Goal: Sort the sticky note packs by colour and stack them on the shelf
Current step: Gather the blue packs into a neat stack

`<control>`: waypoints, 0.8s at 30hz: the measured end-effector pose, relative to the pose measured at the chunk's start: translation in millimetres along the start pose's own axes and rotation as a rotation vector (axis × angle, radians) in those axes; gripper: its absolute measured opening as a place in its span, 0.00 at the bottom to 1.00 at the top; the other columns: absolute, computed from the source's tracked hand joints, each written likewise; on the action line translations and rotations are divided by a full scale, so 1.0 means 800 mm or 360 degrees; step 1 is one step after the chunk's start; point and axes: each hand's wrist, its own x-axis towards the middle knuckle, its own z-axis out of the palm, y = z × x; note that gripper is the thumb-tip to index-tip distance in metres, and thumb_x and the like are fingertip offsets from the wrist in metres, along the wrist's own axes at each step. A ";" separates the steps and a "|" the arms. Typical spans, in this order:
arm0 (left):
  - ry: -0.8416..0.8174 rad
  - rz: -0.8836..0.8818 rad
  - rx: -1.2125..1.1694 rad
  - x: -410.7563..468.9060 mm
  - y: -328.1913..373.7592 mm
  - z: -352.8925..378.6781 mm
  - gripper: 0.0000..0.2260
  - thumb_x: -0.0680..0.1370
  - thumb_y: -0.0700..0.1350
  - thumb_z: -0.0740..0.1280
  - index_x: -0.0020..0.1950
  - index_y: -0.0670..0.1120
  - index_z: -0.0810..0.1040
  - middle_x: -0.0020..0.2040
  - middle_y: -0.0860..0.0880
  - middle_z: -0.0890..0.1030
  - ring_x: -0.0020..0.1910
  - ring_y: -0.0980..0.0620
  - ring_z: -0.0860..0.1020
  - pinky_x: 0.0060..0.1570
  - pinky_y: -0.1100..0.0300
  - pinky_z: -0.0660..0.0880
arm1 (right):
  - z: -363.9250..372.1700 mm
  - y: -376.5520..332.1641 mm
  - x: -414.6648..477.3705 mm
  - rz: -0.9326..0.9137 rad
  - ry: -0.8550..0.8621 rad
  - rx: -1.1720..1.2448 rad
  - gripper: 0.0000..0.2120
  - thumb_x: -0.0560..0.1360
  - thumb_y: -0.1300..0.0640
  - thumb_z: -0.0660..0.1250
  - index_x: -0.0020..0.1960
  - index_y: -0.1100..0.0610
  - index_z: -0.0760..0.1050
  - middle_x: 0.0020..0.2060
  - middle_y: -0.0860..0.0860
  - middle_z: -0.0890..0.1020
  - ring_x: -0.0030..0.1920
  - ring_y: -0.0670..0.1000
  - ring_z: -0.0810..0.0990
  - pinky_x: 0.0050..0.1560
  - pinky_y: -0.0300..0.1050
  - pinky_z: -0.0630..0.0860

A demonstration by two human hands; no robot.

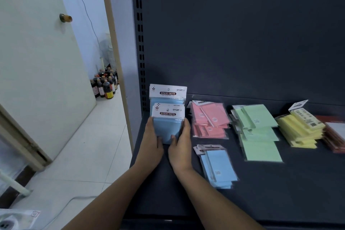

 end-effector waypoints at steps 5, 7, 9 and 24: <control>0.0125 -0.0018 0.0059 0.034 -0.007 0.009 0.30 0.75 0.29 0.59 0.75 0.45 0.55 0.70 0.47 0.66 0.63 0.62 0.62 0.60 0.77 0.57 | 0.011 0.002 0.035 -0.0035 0.0071 -0.0104 0.30 0.74 0.73 0.57 0.73 0.56 0.58 0.69 0.51 0.68 0.70 0.48 0.66 0.71 0.44 0.63; 0.0172 -0.0039 0.0075 0.038 -0.013 0.012 0.30 0.75 0.30 0.61 0.74 0.44 0.57 0.69 0.46 0.67 0.63 0.60 0.63 0.58 0.79 0.57 | 0.017 0.007 0.039 -0.0033 0.0107 -0.0191 0.30 0.74 0.72 0.58 0.73 0.56 0.59 0.69 0.52 0.68 0.69 0.49 0.66 0.71 0.42 0.61; 0.0227 -0.0043 0.0110 0.042 -0.016 0.014 0.28 0.74 0.30 0.62 0.73 0.43 0.59 0.67 0.44 0.67 0.65 0.55 0.65 0.60 0.71 0.61 | 0.022 0.012 0.044 -0.0052 0.0149 -0.0290 0.29 0.74 0.70 0.60 0.73 0.56 0.60 0.67 0.52 0.68 0.69 0.50 0.66 0.70 0.40 0.61; 0.0317 -0.0133 0.0264 0.073 -0.020 0.024 0.24 0.77 0.36 0.63 0.72 0.40 0.62 0.65 0.43 0.67 0.64 0.48 0.67 0.60 0.63 0.64 | 0.033 0.015 0.076 -0.0037 0.0157 -0.0551 0.30 0.77 0.64 0.59 0.76 0.53 0.54 0.63 0.55 0.69 0.64 0.54 0.68 0.67 0.46 0.64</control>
